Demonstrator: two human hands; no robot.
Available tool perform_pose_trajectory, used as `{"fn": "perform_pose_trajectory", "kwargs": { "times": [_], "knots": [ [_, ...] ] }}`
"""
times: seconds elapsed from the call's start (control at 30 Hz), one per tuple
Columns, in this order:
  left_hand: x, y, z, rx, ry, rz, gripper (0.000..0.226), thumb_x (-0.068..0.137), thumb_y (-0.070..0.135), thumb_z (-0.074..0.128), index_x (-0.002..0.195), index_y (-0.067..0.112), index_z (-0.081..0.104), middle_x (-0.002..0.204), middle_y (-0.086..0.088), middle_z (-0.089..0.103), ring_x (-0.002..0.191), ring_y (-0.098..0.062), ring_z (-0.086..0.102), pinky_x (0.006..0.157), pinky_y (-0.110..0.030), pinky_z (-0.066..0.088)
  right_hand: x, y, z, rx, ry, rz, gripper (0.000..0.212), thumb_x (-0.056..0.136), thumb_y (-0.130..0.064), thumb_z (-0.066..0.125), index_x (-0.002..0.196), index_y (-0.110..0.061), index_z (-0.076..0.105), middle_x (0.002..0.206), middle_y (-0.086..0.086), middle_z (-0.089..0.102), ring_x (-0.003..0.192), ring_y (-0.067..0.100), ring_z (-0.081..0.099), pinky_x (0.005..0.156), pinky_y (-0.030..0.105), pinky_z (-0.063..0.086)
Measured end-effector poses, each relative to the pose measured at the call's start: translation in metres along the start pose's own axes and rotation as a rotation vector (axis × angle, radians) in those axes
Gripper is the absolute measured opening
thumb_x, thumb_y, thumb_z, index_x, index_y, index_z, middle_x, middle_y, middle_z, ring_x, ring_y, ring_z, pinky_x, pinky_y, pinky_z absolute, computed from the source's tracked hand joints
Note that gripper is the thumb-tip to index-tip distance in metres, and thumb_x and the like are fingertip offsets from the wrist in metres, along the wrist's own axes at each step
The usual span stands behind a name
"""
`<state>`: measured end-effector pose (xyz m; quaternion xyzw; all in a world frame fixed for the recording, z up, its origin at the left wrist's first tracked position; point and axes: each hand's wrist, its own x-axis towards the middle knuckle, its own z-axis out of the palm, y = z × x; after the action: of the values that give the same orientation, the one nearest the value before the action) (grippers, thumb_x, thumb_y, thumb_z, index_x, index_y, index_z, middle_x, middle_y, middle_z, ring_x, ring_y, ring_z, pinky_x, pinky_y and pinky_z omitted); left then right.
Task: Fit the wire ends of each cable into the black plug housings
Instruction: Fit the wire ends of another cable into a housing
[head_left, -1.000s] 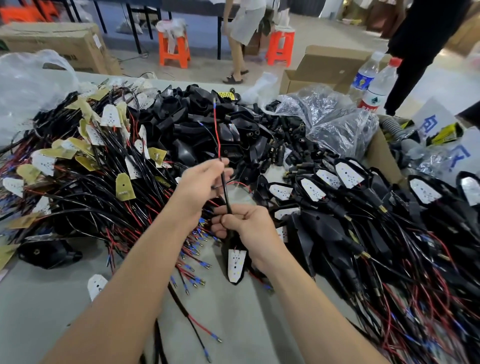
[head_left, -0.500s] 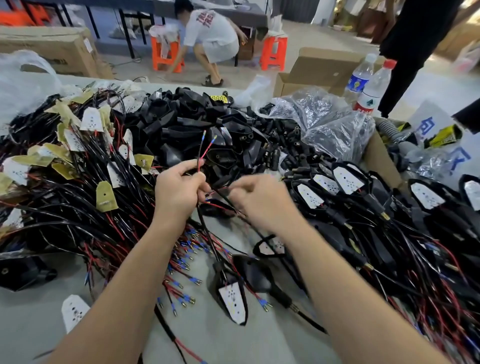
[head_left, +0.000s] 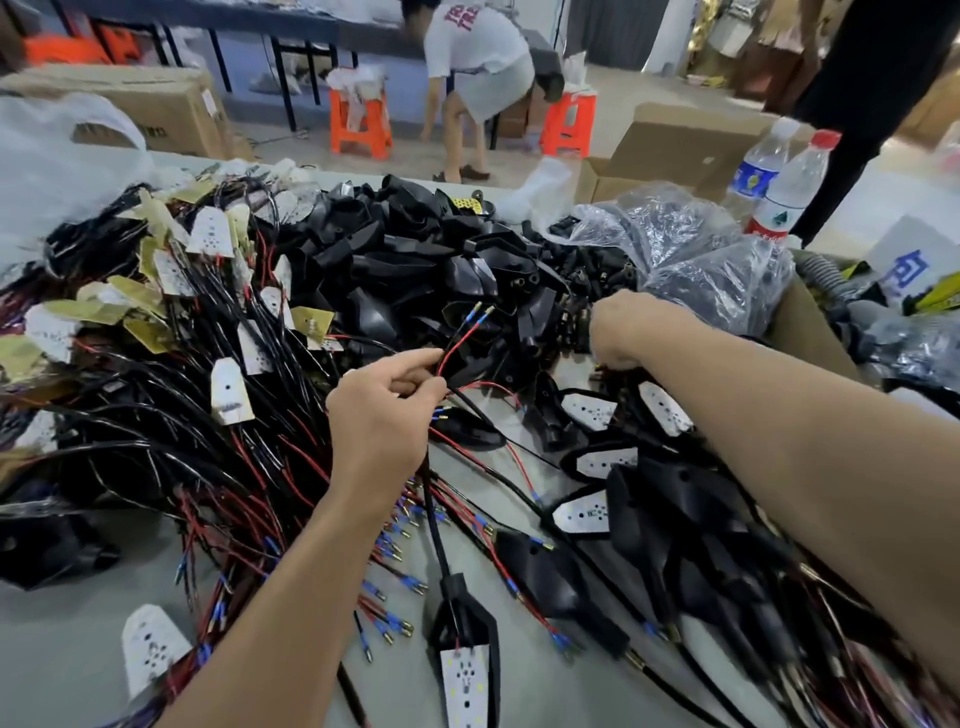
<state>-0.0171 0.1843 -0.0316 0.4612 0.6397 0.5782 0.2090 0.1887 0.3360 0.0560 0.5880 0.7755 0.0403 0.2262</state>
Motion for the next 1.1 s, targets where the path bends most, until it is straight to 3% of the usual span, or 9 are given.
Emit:
{"fn": "perform_pose_trajectory", "kwargs": {
  "times": [0.17, 0.23, 0.37, 0.5, 0.67, 0.77, 0.9, 1.0, 1.1],
  "knots": [
    [-0.003, 0.006, 0.002, -0.125, 0.017, 0.013, 0.033, 0.085, 0.012, 0.083, 0.089, 0.043, 0.076, 0.077, 0.02, 0.076, 0.072, 0.0, 0.073, 0.068, -0.011, 0.055, -0.013, 0.0, -0.007, 0.014, 0.201, -0.06, 0.027, 0.088, 0.004, 0.049, 0.066, -0.01, 0.044, 0.069, 0.007, 0.044, 0.081, 0.034, 0.06, 0.068, 0.04, 0.049],
    [-0.004, 0.01, 0.0, -0.166, 0.026, 0.028, 0.028, 0.086, 0.011, 0.082, 0.088, 0.039, 0.077, 0.077, 0.018, 0.076, 0.071, 0.0, 0.073, 0.066, -0.01, 0.054, -0.02, -0.009, -0.015, 0.21, 0.368, -0.089, 0.02, 0.082, 0.007, 0.052, 0.068, -0.006, 0.058, 0.067, 0.01, 0.057, 0.076, 0.033, 0.066, 0.063, 0.035, 0.049],
    [-0.008, 0.009, -0.006, 0.005, 0.053, 0.06, 0.023, 0.087, 0.015, 0.08, 0.095, 0.036, 0.079, 0.07, 0.023, 0.072, 0.066, 0.004, 0.067, 0.066, -0.012, 0.054, -0.047, -0.04, -0.016, 0.912, 0.546, -0.086, 0.028, 0.084, -0.002, 0.066, 0.077, -0.028, 0.073, 0.068, -0.005, 0.068, 0.056, 0.005, 0.059, 0.053, 0.01, 0.041],
    [-0.015, 0.012, -0.019, 0.322, 0.147, 0.2, 0.021, 0.086, 0.02, 0.079, 0.099, 0.036, 0.08, 0.075, 0.021, 0.07, 0.069, 0.001, 0.064, 0.065, -0.022, 0.053, -0.074, -0.085, 0.023, 1.814, 0.45, -0.08, 0.025, 0.092, 0.004, 0.063, 0.082, -0.016, 0.073, 0.077, 0.005, 0.067, 0.065, 0.013, 0.064, 0.065, 0.029, 0.058],
    [-0.013, 0.013, -0.02, 0.494, 0.175, 0.182, 0.02, 0.083, 0.019, 0.079, 0.092, 0.036, 0.079, 0.087, 0.016, 0.074, 0.083, -0.01, 0.065, 0.066, -0.022, 0.039, -0.079, -0.116, 0.051, 2.352, 0.338, -0.03, 0.019, 0.101, 0.004, 0.053, 0.093, -0.009, 0.064, 0.095, 0.019, 0.068, 0.079, 0.026, 0.074, 0.066, 0.031, 0.061],
    [-0.015, 0.013, -0.02, 0.445, 0.157, 0.215, 0.018, 0.086, 0.016, 0.078, 0.092, 0.032, 0.082, 0.089, 0.014, 0.076, 0.087, -0.011, 0.069, 0.074, -0.024, 0.045, -0.082, -0.124, 0.059, 2.465, 0.405, 0.011, 0.016, 0.098, 0.008, 0.056, 0.096, -0.007, 0.062, 0.09, 0.012, 0.062, 0.078, 0.026, 0.072, 0.067, 0.028, 0.061],
    [-0.016, 0.018, -0.024, 0.447, 0.184, 0.274, 0.017, 0.086, 0.016, 0.079, 0.091, 0.031, 0.082, 0.079, 0.015, 0.076, 0.073, -0.005, 0.071, 0.066, -0.02, 0.05, -0.089, -0.128, 0.064, 2.328, 0.41, -0.053, 0.03, 0.086, 0.019, 0.062, 0.095, -0.01, 0.066, 0.084, 0.007, 0.07, 0.074, 0.016, 0.072, 0.067, 0.021, 0.058],
    [-0.021, 0.021, -0.028, 0.55, 0.243, 0.32, 0.024, 0.084, 0.015, 0.076, 0.098, 0.033, 0.081, 0.076, 0.013, 0.076, 0.069, -0.013, 0.069, 0.057, -0.019, 0.041, -0.09, -0.124, 0.065, 2.36, 0.365, -0.043, 0.026, 0.089, 0.017, 0.062, 0.095, -0.008, 0.063, 0.078, 0.006, 0.068, 0.068, 0.017, 0.071, 0.064, 0.022, 0.058],
    [-0.029, 0.015, -0.034, 0.61, 0.201, 0.378, 0.029, 0.084, 0.013, 0.074, 0.101, 0.035, 0.083, 0.09, 0.015, 0.078, 0.083, -0.01, 0.071, 0.061, -0.016, 0.036, -0.088, -0.122, 0.066, 2.45, 0.332, -0.022, 0.017, 0.096, 0.009, 0.06, 0.099, -0.008, 0.057, 0.068, 0.001, 0.058, 0.058, 0.017, 0.067, 0.057, 0.025, 0.058]
  ]
}}
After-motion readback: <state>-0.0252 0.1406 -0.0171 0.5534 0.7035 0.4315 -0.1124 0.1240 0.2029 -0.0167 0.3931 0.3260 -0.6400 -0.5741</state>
